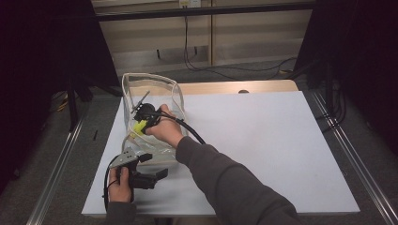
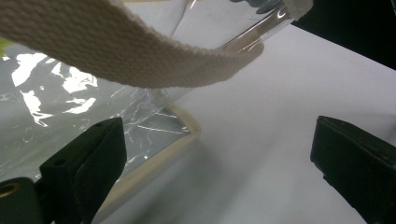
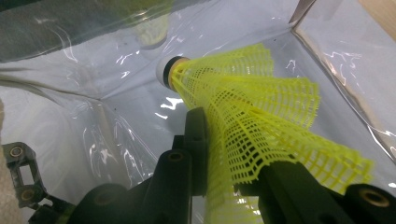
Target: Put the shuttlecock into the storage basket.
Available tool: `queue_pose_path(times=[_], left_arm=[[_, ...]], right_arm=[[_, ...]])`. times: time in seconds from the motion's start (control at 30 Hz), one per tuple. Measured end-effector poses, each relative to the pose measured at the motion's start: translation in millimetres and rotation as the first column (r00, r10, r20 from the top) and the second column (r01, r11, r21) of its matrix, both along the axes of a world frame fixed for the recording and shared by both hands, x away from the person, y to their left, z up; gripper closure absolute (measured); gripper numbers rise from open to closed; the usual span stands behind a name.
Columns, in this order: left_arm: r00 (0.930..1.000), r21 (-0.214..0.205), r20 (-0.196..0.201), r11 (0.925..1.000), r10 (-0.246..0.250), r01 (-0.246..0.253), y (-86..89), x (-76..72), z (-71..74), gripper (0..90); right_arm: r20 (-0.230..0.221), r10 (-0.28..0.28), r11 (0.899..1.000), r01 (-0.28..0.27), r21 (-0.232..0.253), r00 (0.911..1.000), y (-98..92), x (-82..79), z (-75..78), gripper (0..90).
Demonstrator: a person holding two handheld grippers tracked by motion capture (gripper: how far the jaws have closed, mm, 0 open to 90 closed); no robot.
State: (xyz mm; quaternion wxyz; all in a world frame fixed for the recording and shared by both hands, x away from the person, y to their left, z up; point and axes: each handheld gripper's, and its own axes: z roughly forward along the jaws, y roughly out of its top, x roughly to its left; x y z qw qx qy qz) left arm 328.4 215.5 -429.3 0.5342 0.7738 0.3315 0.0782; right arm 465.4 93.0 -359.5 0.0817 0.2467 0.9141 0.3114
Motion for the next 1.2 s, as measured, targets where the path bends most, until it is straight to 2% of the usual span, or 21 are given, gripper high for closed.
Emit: queue_pose_path(times=[0.17, 0.27, 0.53, 0.7, 0.8, 1.2], left_arm=[[1.0, 0.001, 0.0, 1.0, 0.002, -0.002, 0.2, 0.0, 0.1, 3.6], [1.0, 0.001, 0.003, 1.0, 0.001, -0.001, 0.6, -0.1, 0.5, 3.7], [1.0, 0.0, 0.003, 1.0, 0.005, -0.005, 1.0, -0.4, 0.6, 3.6], [1.0, 0.003, 0.005, 1.0, 0.002, -0.002, 1.4, -0.4, 1.1, 3.7], [1.0, 0.005, 0.006, 1.0, 0.004, -0.004, 1.2, -0.4, 1.0, 3.6], [1.0, 0.005, 0.007, 1.0, 0.003, -0.003, 0.7, -0.6, 1.2, 3.6]], right_arm=[[-0.013, 0.007, 1.0, -0.007, -0.004, 0.9999, 2.2, -0.1, -3.8, 72.3], [-0.022, 0.01, 1.0, -0.01, -0.021, 0.9997, 2.5, 0.2, -6.1, 71.4], [-0.052, 0.008, 1.0, -0.009, -0.014, 0.9986, 2.4, -1.5, -5.8, 68.3], [-0.05, -0.003, 1.0, 0.003, -0.018, 0.9987, 0.2, -3.0, -3.3, 65.7], [-0.048, -0.015, 1.0, 0.014, -0.021, 0.9987, -1.9, -3.3, -2.5, 60.3], [-0.068, -0.031, 0.999, 0.029, -0.019, 0.9972, -8.4, -5.6, 2.1, 58.9]])
